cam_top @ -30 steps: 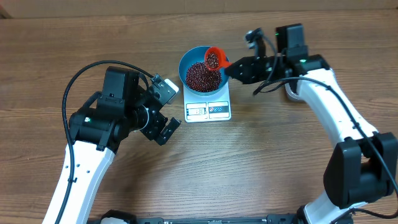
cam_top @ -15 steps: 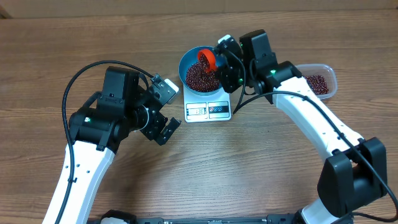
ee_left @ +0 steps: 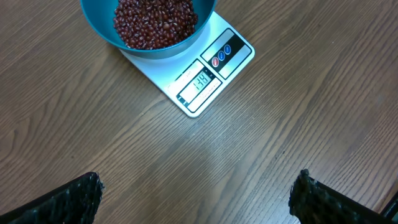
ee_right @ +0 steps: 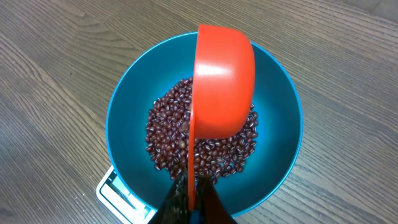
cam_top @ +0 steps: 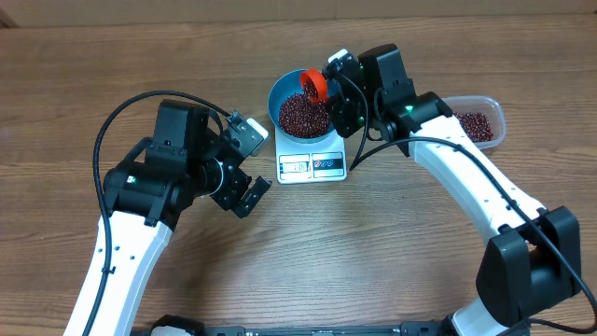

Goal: Scoop item into bowl and weigh 150g on scale
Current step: 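Tilt the red scoop over the blue bowl to pour beans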

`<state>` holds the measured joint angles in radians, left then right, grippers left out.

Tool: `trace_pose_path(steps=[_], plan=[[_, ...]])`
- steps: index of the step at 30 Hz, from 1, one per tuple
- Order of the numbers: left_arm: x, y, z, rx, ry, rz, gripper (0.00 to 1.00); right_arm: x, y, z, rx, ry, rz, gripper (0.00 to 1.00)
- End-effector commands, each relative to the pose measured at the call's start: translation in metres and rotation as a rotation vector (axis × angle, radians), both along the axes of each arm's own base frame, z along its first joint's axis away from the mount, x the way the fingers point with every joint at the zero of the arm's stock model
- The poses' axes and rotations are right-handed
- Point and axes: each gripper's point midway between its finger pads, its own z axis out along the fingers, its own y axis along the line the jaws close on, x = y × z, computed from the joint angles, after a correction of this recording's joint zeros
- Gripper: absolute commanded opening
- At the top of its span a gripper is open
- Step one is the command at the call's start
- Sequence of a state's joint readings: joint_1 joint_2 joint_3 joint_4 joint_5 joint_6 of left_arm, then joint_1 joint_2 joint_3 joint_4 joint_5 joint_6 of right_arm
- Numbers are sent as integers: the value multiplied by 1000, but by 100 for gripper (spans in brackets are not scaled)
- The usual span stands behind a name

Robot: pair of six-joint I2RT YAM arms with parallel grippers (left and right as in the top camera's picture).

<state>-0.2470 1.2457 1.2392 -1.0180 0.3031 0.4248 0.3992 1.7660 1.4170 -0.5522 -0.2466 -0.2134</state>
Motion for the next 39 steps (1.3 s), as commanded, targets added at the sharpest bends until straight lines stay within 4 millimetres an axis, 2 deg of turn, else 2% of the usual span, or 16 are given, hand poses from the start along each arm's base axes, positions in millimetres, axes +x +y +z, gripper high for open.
trace_pose_path(steps=[1,10,13,17,23,27,34,39], plan=[[4,-2,8,-6,-22,-3,100,0,-2,21,22,-44,-9,4],[4,-2,8,-6,-22,-3,100,1,-1,22,9,-62,9,4],[4,-2,8,-6,-22,-3,100,11,-10,24,-49,-118,-13,4],[4,-2,8,-6,-22,-3,100,9,2,30,-7,-131,27,4],[4,-2,8,-5,-22,-3,100,9,1,29,-10,-127,12,4],[4,-2,8,-6,-22,-3,100,15,-10,27,-61,-146,-28,4],[4,-2,8,-6,-22,-3,100,21,-7,35,-45,-184,-31,4],[4,-2,8,-6,-22,-3,100,20,-8,32,-43,-166,-39,4]])
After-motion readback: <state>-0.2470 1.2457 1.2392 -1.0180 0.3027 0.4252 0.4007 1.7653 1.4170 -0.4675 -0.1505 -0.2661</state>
